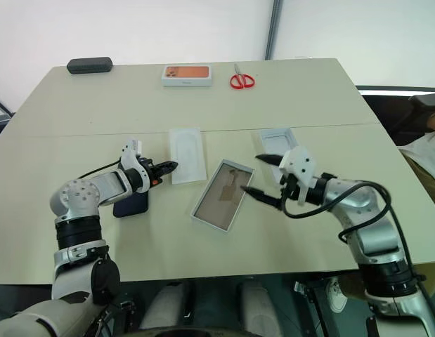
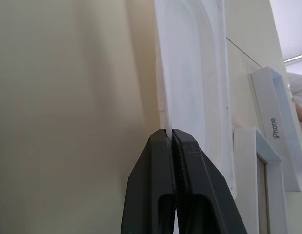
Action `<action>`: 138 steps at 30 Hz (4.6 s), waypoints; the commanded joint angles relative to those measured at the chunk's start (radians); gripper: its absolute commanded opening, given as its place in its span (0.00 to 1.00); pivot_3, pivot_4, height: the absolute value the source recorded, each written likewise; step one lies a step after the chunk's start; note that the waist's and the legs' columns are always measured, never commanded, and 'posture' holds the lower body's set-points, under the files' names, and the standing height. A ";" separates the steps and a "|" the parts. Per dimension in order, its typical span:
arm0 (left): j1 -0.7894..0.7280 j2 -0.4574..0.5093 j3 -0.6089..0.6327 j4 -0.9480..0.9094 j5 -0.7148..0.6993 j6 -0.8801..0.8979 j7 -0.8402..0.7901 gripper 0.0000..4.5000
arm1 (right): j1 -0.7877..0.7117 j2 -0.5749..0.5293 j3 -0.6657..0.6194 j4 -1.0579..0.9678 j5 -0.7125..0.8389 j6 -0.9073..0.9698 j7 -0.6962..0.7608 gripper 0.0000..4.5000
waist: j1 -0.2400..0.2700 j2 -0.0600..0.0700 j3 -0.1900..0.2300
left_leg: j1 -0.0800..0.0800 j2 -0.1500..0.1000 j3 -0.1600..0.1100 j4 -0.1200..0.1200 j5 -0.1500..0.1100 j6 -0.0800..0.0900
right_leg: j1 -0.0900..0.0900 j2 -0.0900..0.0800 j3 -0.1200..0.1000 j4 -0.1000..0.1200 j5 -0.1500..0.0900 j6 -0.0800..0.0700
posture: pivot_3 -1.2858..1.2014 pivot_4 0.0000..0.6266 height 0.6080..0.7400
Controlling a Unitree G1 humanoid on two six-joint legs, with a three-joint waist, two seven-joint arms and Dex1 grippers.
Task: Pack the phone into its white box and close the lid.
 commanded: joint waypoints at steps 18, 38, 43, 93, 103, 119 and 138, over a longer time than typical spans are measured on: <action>0.045 0.089 -0.109 -0.116 -0.001 -0.144 -0.142 0.01 | -0.113 0.082 0.255 -0.026 -0.016 0.257 0.023 1.00 | 0.004 -0.001 0.001 | -0.002 0.000 -0.001 -0.001 0.001 -0.002 | -0.002 -0.002 -0.001 -0.001 0.000 0.000 | 0.52 0.24 1.00; 0.063 0.072 -0.120 -0.127 -0.015 -0.139 -0.132 0.00 | -0.134 0.062 0.342 0.069 -0.228 0.027 0.060 0.05 | 0.000 -0.002 0.001 | -0.002 0.000 -0.001 0.000 0.001 -0.002 | -0.001 -0.001 -0.001 -0.001 0.000 0.000 | 0.52 0.24 1.00; 0.023 0.063 -0.057 -0.121 -0.087 -0.055 -0.112 0.00 | -0.201 0.067 0.342 0.124 -0.275 -0.089 0.083 0.02 | -0.001 -0.003 0.002 | 0.000 0.000 -0.001 0.001 0.001 -0.003 | 0.000 -0.001 -0.001 -0.001 0.000 0.000 | 0.52 0.24 1.00; 0.087 -0.154 -0.048 -0.270 -0.217 0.052 0.156 0.67 | -0.215 -0.045 0.056 0.249 -0.257 -0.095 0.046 0.55 | 0.004 -0.005 0.003 | -0.002 -0.005 -0.004 0.000 0.001 -0.003 | 0.000 -0.003 -0.001 -0.002 -0.001 0.001 | 0.52 0.24 1.00; 0.134 0.004 -0.187 -0.396 -0.103 -0.145 0.002 0.99 | -0.334 0.102 0.045 0.322 -0.240 -0.086 -0.054 0.55 | -0.002 -0.004 0.003 | -0.001 -0.004 -0.004 -0.002 0.002 -0.004 | 0.000 -0.002 -0.001 -0.001 -0.001 0.001 | 0.52 0.24 1.00; 0.372 0.343 -0.299 -0.314 0.152 -0.784 -0.539 1.00 | -0.480 0.311 0.326 0.571 -0.528 -0.272 -0.188 0.00 | 0.000 -0.003 0.004 | -0.004 -0.004 -0.002 -0.005 0.004 -0.007 | -0.004 -0.005 -0.001 -0.003 -0.001 0.000 | 0.52 0.24 1.00; 0.401 0.301 -0.308 -0.338 0.209 -0.840 -0.507 1.00 | -0.431 0.244 0.347 0.376 -0.448 -0.108 0.059 0.00 | -0.001 -0.003 0.004 | -0.003 0.002 -0.003 -0.003 0.003 -0.006 | -0.004 -0.001 -0.002 -0.002 0.000 -0.001 | 0.52 0.24 1.00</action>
